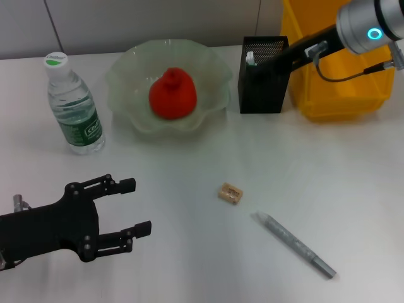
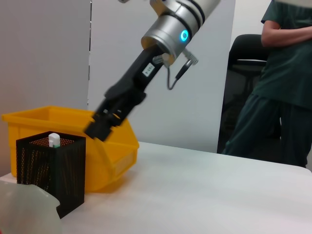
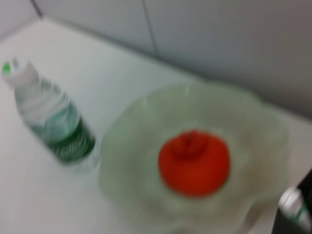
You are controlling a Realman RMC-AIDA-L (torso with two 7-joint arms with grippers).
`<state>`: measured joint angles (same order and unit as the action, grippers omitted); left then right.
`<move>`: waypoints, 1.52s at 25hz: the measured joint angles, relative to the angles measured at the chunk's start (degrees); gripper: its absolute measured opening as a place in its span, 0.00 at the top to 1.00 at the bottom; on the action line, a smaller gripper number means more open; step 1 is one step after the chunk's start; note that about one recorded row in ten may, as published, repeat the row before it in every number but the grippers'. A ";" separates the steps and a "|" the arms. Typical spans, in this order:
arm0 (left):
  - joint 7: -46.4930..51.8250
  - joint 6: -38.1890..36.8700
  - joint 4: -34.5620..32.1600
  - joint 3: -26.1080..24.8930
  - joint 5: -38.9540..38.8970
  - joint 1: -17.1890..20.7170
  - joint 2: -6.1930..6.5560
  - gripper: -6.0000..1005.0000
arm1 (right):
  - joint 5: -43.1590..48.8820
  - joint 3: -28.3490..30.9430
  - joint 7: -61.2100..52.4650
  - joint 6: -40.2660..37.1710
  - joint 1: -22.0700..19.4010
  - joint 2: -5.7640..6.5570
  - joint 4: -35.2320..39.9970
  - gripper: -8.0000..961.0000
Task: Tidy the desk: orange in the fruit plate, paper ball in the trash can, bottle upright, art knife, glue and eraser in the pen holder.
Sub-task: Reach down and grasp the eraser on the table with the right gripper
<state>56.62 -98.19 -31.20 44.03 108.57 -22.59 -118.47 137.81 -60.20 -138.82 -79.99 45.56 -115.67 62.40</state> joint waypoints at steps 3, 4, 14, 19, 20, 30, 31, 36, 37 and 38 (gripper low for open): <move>-0.02 0.01 0.00 0.00 0.07 0.02 0.01 0.22 | 5.98 -0.02 -4.90 -7.05 4.45 0.00 -1.57 0.45; -0.02 0.01 0.00 0.00 0.09 0.05 0.02 0.22 | 5.98 -0.02 -4.90 -7.05 4.45 0.00 -1.57 0.45; -0.20 -0.18 0.00 0.02 0.17 0.35 0.10 0.22 | 11.71 -4.39 -9.16 -13.70 14.77 -1.09 -14.64 0.45; -0.26 -0.07 0.00 0.70 0.24 0.35 0.08 0.22 | 12.17 -9.76 -8.91 -12.67 17.92 -2.67 -19.71 0.45; -0.28 -0.04 0.00 0.71 0.24 0.35 0.06 0.22 | 12.36 -10.48 -8.90 -12.19 18.46 -2.93 -20.74 0.45; -0.80 0.03 0.00 0.80 0.25 0.44 -0.01 0.22 | 10.23 -18.42 -8.83 -7.47 19.64 -3.95 -25.07 0.45; -0.81 0.05 0.00 0.79 0.25 0.44 -0.04 0.22 | 9.56 -19.42 -8.83 -6.86 19.75 -3.95 -25.44 0.45; -0.82 0.17 0.00 0.79 0.24 0.44 -0.10 0.22 | 7.29 -24.93 -9.15 -3.72 19.87 -4.15 -26.08 0.45; -0.81 0.18 0.00 0.79 0.25 0.44 -0.10 0.22 | 6.74 -25.84 -9.22 -3.17 19.88 -4.19 -26.19 0.45; -0.82 0.26 0.03 0.79 0.24 0.43 -0.09 0.22 | 5.75 -27.39 -9.32 -2.11 19.93 -4.19 -26.48 0.45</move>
<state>55.81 -97.93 -31.17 44.83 108.81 -22.16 -118.57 143.55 -87.59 -148.14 -82.10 65.49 -119.86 35.92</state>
